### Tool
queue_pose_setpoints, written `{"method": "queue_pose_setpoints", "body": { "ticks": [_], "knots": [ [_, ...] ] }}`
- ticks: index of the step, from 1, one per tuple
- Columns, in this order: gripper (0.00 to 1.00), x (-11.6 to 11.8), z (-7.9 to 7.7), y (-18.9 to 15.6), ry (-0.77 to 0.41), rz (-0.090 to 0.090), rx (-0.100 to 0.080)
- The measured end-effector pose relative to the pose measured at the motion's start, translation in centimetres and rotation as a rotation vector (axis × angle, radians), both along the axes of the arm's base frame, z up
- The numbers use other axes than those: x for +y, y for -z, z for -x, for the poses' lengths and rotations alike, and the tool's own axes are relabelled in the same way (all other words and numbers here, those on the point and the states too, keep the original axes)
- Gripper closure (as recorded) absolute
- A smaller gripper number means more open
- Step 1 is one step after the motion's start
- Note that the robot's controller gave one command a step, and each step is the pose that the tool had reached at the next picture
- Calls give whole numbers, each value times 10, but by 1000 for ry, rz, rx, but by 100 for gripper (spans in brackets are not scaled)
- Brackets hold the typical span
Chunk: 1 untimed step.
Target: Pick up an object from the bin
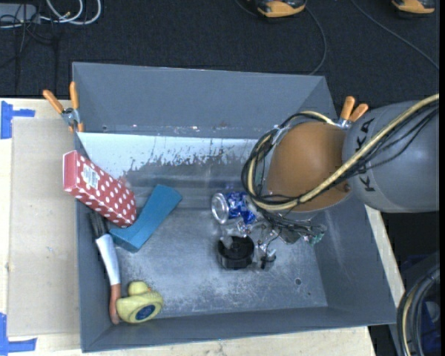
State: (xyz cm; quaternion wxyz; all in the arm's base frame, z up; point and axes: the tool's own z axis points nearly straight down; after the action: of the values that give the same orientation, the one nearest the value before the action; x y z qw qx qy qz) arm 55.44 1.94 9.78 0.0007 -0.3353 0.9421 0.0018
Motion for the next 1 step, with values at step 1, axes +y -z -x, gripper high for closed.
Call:
{"method": "queue_pose_setpoints", "body": {
  "ticks": [1],
  "knots": [
    [100, 13, -3, 17, 3, -1, -24]
  ]
}}
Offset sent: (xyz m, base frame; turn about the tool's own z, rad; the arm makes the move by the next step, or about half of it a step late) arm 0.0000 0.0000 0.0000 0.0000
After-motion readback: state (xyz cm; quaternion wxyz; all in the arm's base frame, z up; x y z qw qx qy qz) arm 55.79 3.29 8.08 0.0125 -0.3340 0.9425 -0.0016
